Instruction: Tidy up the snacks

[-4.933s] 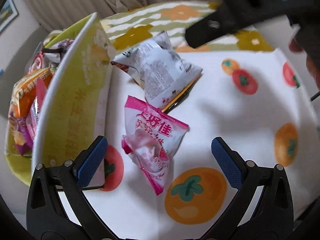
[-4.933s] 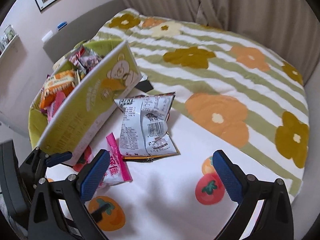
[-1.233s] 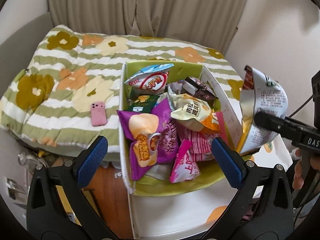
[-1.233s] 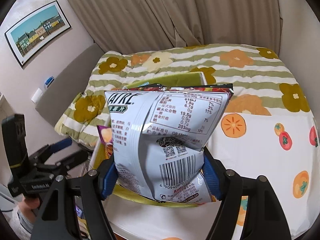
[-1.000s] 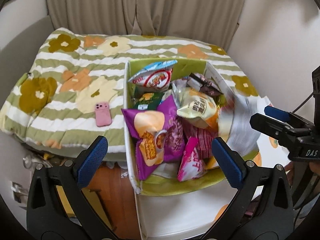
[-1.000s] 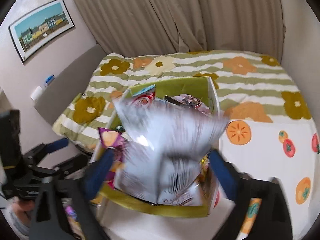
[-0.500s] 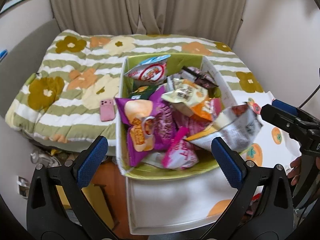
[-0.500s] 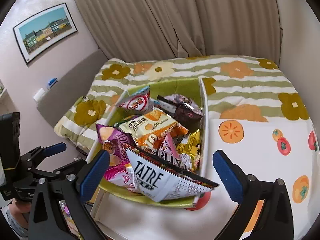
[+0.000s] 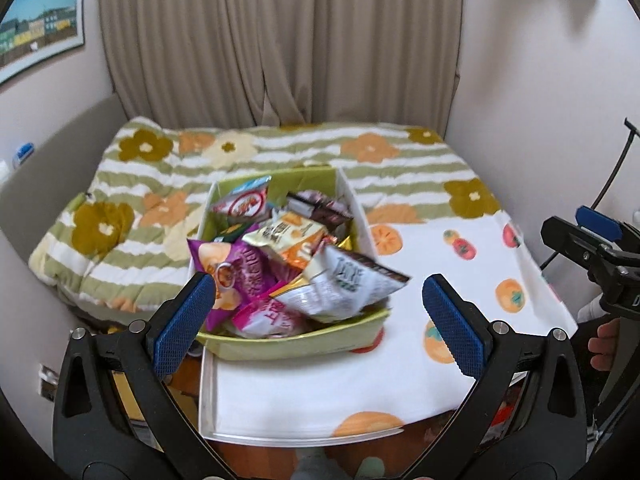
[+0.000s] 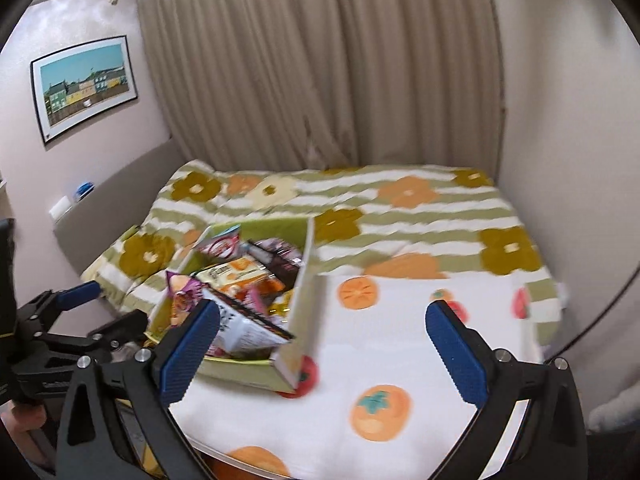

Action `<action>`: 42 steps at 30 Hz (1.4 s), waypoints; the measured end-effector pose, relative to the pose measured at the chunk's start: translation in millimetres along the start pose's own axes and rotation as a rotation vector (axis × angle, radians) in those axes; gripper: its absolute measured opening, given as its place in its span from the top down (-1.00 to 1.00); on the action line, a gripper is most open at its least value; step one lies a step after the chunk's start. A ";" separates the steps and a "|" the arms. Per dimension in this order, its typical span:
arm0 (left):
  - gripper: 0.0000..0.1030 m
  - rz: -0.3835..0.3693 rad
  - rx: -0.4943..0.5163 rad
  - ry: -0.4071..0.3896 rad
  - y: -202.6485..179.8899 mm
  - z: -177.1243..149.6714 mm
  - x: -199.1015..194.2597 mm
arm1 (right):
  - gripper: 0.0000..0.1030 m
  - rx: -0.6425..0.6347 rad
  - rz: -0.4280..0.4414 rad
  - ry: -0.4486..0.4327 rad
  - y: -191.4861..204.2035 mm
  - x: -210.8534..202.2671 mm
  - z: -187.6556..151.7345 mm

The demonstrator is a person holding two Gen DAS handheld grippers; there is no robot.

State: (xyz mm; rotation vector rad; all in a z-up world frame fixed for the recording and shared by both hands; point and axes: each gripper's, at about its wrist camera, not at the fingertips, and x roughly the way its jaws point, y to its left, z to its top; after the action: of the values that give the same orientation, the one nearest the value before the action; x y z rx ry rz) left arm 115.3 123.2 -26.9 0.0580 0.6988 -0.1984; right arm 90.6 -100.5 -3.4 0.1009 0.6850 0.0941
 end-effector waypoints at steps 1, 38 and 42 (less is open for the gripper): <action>-0.99 0.008 -0.002 -0.014 -5.4 -2.1 -7.3 | -0.99 -0.003 -0.024 -0.009 -3.3 -8.4 -1.4; -0.99 0.050 0.007 -0.103 -43.8 -28.2 -60.8 | -0.99 0.004 -0.179 -0.030 -20.4 -60.8 -34.3; -0.99 0.051 0.007 -0.103 -43.8 -27.9 -60.3 | -0.99 0.006 -0.187 -0.028 -20.1 -58.4 -34.2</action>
State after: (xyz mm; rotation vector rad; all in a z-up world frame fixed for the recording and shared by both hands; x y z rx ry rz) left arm 43.8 93.3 -8.8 0.0715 0.5931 -0.1543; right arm 25.0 -125.4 4.4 0.0437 0.6635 -0.0884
